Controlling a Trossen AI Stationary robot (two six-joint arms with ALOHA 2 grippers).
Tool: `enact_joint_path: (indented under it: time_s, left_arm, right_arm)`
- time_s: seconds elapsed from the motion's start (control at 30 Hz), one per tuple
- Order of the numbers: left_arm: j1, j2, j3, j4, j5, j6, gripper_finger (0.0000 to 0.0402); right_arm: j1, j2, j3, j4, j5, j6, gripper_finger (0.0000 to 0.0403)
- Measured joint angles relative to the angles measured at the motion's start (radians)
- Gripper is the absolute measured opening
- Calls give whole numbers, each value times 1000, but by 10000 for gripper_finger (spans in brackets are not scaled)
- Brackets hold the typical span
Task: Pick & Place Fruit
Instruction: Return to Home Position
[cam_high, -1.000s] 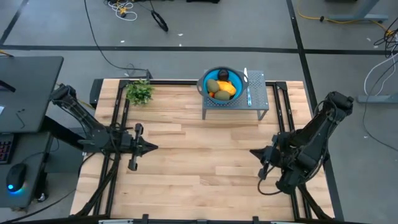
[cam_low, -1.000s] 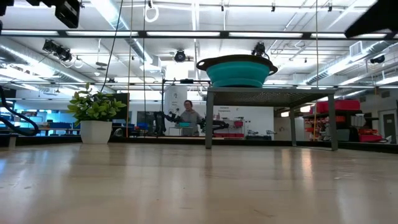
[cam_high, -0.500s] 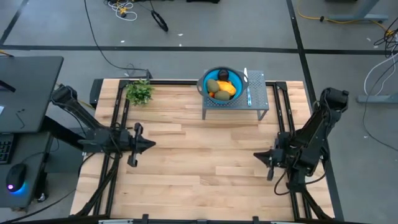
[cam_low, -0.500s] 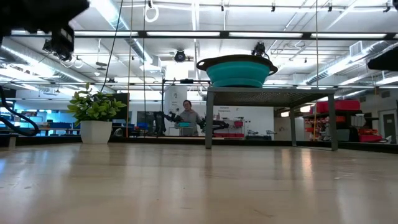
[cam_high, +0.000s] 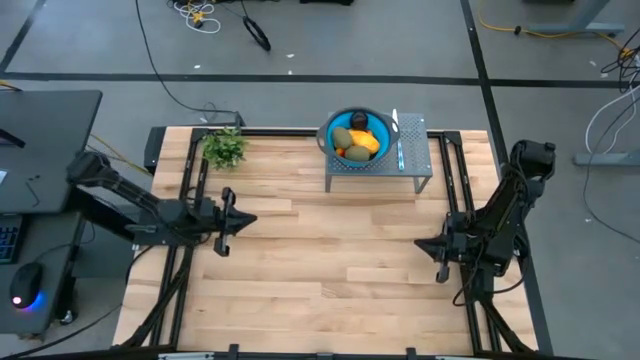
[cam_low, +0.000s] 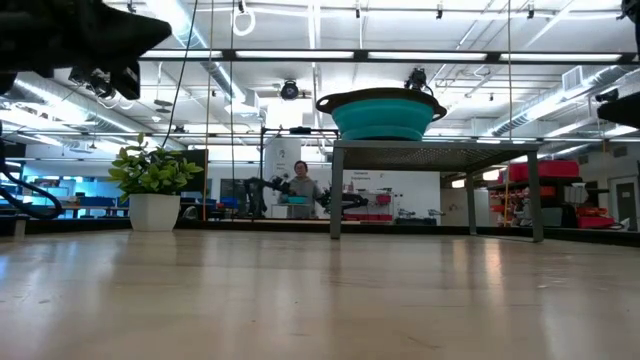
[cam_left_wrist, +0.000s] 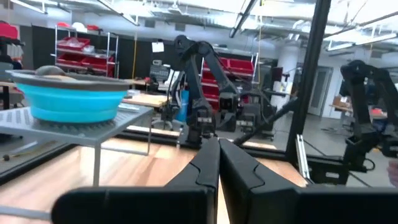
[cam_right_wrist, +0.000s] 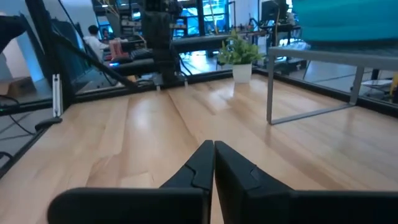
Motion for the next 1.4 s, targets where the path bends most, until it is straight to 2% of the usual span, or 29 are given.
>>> enact_joint_path:
  time_s: [0.2, 0.43, 0.53, 0.67, 0.77, 0.83, 0.97, 1.07, 1.13, 1.23, 1.4]
  left_arm:
    - [150, -1, 0, 4, 140, -30, 5]
    - [261, 8, 0, -12, 283, -123, 7]
    - [263, 8, 0, -6, 311, -112, 5]
    - [263, 8, 0, 11, 266, -76, 12]
    - [263, 8, 0, 12, 280, -71, 11]
    - [263, 8, 0, 11, 283, -72, 6]
    - [263, 8, 0, 13, 276, -71, 7]
    - [277, 8, 0, 21, 267, -70, 12]
    - [295, 8, 0, 20, 268, -71, 11]
    - [336, 7, 0, 25, 285, -88, 5]
    - [410, -13, 0, 21, 427, -125, 10]
  right_arm:
    - [10, -35, -19, -76, -5, 91, 21]
    - [0, -136, -19, -88, 2, 21, 21]
    - [-7, -163, -19, 9, 2, -122, 21]
    - [-53, -198, 10, 108, -36, -346, 21]
    - [-115, -215, 30, 243, -116, -554, 21]
    - [-172, -216, 35, 414, -191, -755, 21]
    - [-323, -216, 36, 801, -420, -1215, 21]
    - [-439, -227, 37, 966, -569, -1468, 21]
    - [-513, -253, 38, 977, -635, -1549, 21]
    - [-613, -324, 38, 920, -728, -1576, 21]
    - [-737, -489, 38, 754, -861, -1574, 21]
